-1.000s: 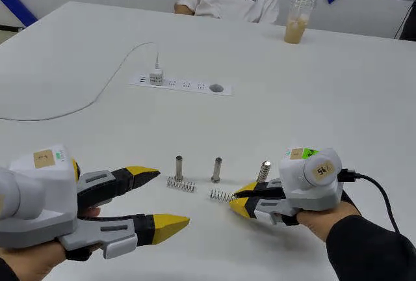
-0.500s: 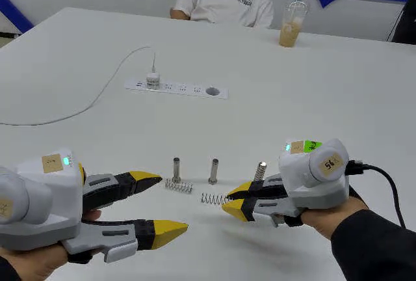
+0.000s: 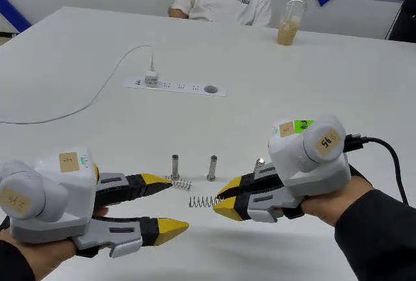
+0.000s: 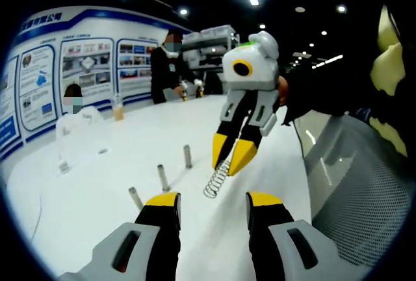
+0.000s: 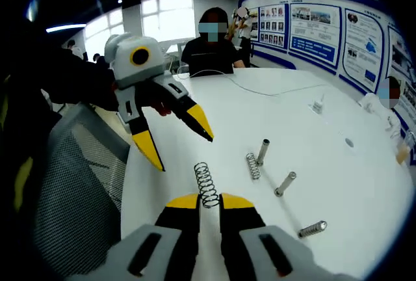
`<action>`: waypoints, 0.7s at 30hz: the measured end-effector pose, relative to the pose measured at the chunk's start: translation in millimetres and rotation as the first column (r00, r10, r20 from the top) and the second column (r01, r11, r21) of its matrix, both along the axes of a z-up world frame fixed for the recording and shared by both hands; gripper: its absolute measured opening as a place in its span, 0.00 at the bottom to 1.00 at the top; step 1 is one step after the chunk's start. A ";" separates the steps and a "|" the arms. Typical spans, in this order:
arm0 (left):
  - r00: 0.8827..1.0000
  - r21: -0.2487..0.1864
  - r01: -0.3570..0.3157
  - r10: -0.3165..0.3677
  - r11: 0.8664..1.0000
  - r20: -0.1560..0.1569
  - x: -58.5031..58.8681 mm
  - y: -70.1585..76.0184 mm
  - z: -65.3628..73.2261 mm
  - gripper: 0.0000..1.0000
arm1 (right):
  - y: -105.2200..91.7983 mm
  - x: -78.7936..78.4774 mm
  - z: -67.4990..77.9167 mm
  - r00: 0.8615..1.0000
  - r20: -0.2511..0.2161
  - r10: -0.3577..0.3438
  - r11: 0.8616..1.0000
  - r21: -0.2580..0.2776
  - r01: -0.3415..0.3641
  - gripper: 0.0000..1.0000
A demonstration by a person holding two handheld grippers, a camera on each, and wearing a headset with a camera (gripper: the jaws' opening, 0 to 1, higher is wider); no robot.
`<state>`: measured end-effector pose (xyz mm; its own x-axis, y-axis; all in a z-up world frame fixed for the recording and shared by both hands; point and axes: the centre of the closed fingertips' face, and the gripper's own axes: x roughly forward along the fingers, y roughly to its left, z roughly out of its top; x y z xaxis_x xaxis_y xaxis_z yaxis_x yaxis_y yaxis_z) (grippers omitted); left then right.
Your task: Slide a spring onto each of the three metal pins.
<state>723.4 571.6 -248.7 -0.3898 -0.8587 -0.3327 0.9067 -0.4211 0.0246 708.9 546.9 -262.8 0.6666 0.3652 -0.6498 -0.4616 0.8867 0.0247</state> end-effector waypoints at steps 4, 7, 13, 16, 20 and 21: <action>0.999 0.012 0.036 -0.036 0.999 0.038 -6.1 1.0 -4.8 0.37 | 9.4 -0.9 2.3 0.999 -0.018 0.033 0.999 -0.024 -0.033 0.12; 0.996 0.014 0.055 -0.056 0.998 0.064 -7.8 1.7 -9.6 0.33 | 12.3 -1.3 2.9 0.998 -0.035 0.046 0.998 -0.042 -0.047 0.12; 0.991 0.013 0.087 -0.087 0.996 0.098 -12.7 1.6 -12.7 0.21 | 15.2 -3.5 3.5 0.996 -0.058 0.065 0.995 -0.073 -0.069 0.12; 0.988 0.018 0.095 -0.097 0.995 0.119 -13.5 1.9 -15.0 0.16 | 18.1 -5.1 5.1 0.995 -0.063 0.075 0.994 -0.081 -0.080 0.12; 0.987 0.020 0.092 -0.094 0.996 0.130 -13.2 1.6 -16.1 0.12 | 19.9 -5.4 9.7 0.995 -0.057 0.080 0.992 -0.089 -0.085 0.12; 0.987 0.022 0.090 -0.092 0.996 0.130 -12.7 1.7 -16.6 0.12 | 20.8 -4.9 12.3 0.995 -0.050 0.081 0.993 -0.086 -0.085 0.12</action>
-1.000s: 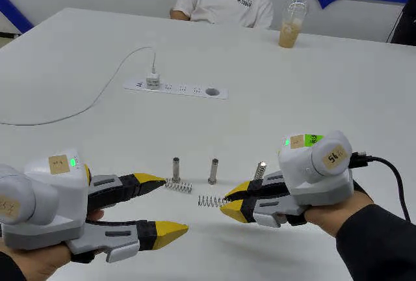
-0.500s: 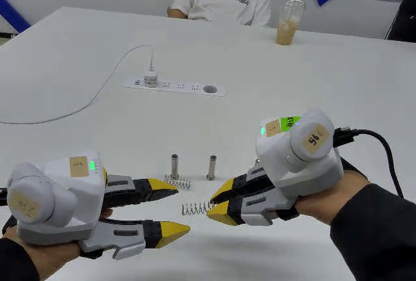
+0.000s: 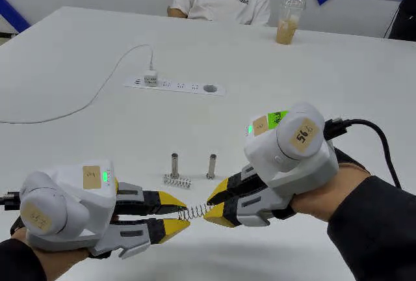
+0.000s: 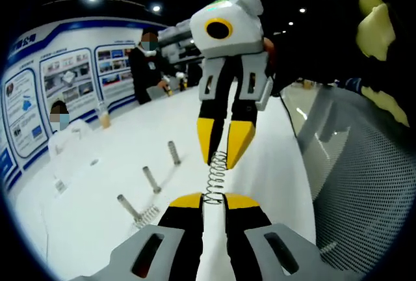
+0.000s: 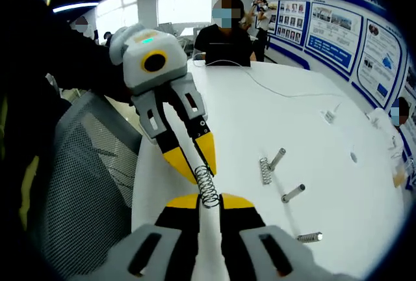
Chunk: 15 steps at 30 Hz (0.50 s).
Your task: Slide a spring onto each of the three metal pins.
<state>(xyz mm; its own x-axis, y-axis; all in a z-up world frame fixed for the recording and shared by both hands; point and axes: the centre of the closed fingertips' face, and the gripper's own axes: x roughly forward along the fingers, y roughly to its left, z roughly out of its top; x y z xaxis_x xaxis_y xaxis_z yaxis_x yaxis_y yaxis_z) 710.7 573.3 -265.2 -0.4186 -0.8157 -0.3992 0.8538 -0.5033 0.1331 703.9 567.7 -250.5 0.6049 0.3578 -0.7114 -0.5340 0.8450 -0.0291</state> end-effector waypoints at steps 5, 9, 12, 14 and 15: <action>1.000 -0.002 -0.003 0.003 1.000 -0.007 0.6 -0.6 1.5 0.12 | 3.7 3.9 9.7 0.999 0.035 0.002 1.000 0.014 -0.002 0.12; 1.000 -0.003 -0.005 0.005 1.000 -0.012 0.4 -1.8 1.0 0.12 | 6.7 8.7 17.2 0.998 0.068 0.001 0.999 0.038 -0.004 0.12; 1.000 -0.006 -0.009 0.009 1.000 -0.020 0.1 -3.3 1.7 0.12 | 9.3 12.8 22.2 0.995 0.095 0.003 0.999 0.051 -0.007 0.12; 1.000 -0.008 -0.013 0.012 1.000 -0.027 0.1 -3.9 2.2 0.12 | 11.4 15.5 25.4 0.993 0.116 0.004 0.998 0.061 -0.011 0.12; 0.999 -0.009 -0.014 0.013 1.000 -0.030 0.0 -4.1 2.6 0.12 | 12.2 16.2 26.6 0.993 0.121 0.003 0.998 0.066 -0.011 0.12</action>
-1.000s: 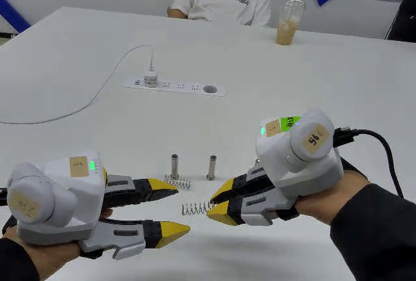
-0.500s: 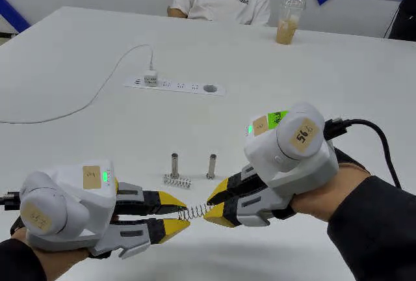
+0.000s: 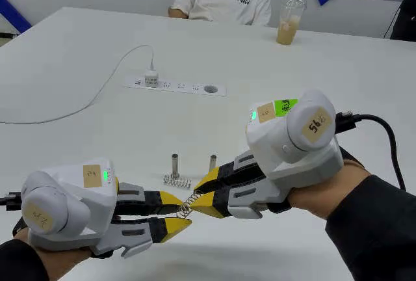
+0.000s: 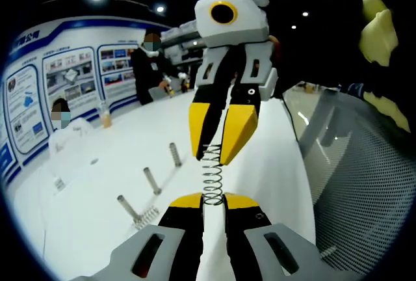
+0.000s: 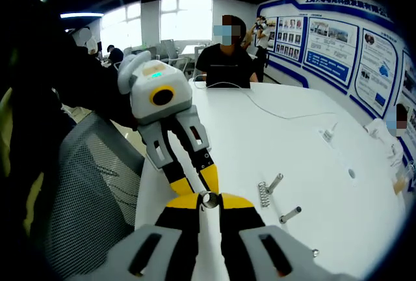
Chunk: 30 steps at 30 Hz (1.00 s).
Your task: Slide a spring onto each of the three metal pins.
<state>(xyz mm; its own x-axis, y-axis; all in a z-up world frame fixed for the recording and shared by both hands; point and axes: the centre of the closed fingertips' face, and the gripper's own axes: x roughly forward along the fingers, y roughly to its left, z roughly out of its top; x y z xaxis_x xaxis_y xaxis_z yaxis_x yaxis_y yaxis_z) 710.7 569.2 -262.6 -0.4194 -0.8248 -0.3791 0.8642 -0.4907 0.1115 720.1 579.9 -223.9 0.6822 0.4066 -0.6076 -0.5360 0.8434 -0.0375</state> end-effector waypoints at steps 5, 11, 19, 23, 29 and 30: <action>1.000 -0.002 -0.001 0.001 1.000 -0.012 -1.4 -1.0 1.7 0.12 | 3.4 4.9 4.6 1.000 0.027 0.000 1.000 0.013 0.000 0.12; 1.000 -0.001 -0.007 0.007 1.000 -0.024 -1.6 -2.3 1.2 0.12 | 7.3 9.2 6.0 0.999 0.039 0.002 1.000 0.016 -0.003 0.12; 0.998 0.002 -0.025 0.025 1.000 -0.057 -1.9 -2.9 -0.4 0.21 | 4.0 8.9 2.7 1.000 0.028 -0.010 1.000 0.014 0.010 0.12; 0.995 -0.006 -0.053 0.052 0.999 -0.087 3.4 -4.0 4.3 0.28 | -0.6 8.7 1.5 0.999 0.024 -0.021 1.000 0.009 0.021 0.12; 0.991 -0.016 -0.098 0.096 0.995 -0.099 13.4 -2.7 8.3 0.39 | -10.8 9.3 4.7 0.999 0.030 -0.046 0.999 0.008 0.045 0.12; 0.989 -0.018 -0.110 0.107 0.994 -0.104 16.1 -1.9 8.9 0.41 | -13.7 9.6 5.3 0.998 0.031 -0.052 0.999 0.006 0.052 0.12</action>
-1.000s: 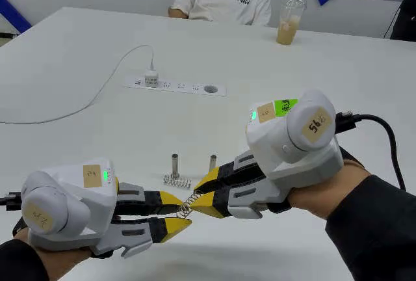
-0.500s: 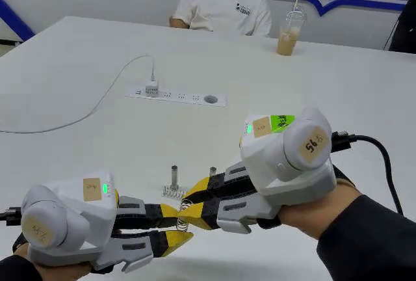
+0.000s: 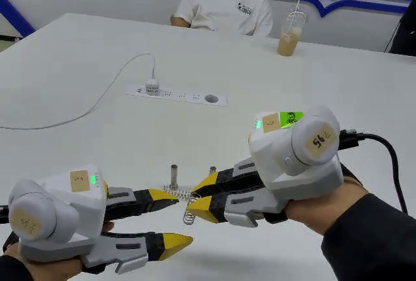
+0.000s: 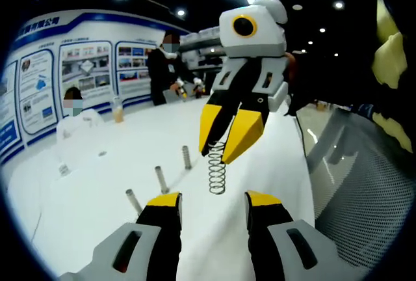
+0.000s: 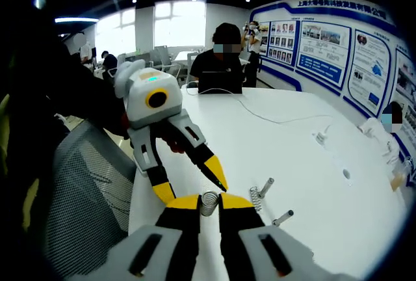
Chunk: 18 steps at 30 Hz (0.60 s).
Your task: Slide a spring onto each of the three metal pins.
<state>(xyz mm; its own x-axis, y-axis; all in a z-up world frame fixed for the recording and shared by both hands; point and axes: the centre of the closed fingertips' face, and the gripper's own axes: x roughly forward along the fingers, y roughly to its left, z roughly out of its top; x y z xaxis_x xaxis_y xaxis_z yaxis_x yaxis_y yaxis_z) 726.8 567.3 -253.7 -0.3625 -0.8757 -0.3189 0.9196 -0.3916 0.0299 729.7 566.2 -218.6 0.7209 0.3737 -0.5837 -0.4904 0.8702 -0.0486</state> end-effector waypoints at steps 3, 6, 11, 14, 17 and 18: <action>1.000 -0.004 -0.029 0.029 1.000 -0.007 6.1 1.8 0.5 0.47 | -8.2 1.8 2.4 1.000 0.004 -0.018 1.000 -0.006 0.019 0.12; 0.998 -0.006 -0.057 0.057 0.998 -0.011 12.7 4.3 0.5 0.53 | -17.8 4.3 5.9 0.999 0.012 -0.041 0.999 -0.014 0.042 0.12; 0.994 -0.018 -0.105 0.104 0.994 -0.027 23.0 7.9 3.6 0.59 | -34.9 9.7 10.7 0.997 0.026 -0.076 0.996 -0.039 0.077 0.12; 0.992 -0.022 -0.125 0.125 0.992 -0.036 26.4 9.9 5.3 0.62 | -46.5 14.4 14.7 0.994 0.040 -0.105 0.993 -0.045 0.107 0.12; 0.989 -0.018 -0.141 0.140 0.990 -0.044 30.7 11.5 4.8 0.64 | -59.4 19.5 17.2 0.989 0.052 -0.136 0.989 -0.051 0.139 0.12; 0.989 -0.017 -0.145 0.144 0.989 -0.044 31.5 11.8 4.5 0.64 | -62.9 20.8 17.1 0.988 0.053 -0.146 0.987 -0.053 0.149 0.12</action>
<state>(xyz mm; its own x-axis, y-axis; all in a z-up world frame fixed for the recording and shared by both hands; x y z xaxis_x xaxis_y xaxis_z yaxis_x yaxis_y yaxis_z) 758.3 579.0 -249.2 -0.2444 -0.9260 -0.2876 0.9672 -0.2539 -0.0043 750.5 503.2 -201.5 0.7940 0.2286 -0.5633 -0.3526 0.9280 -0.1204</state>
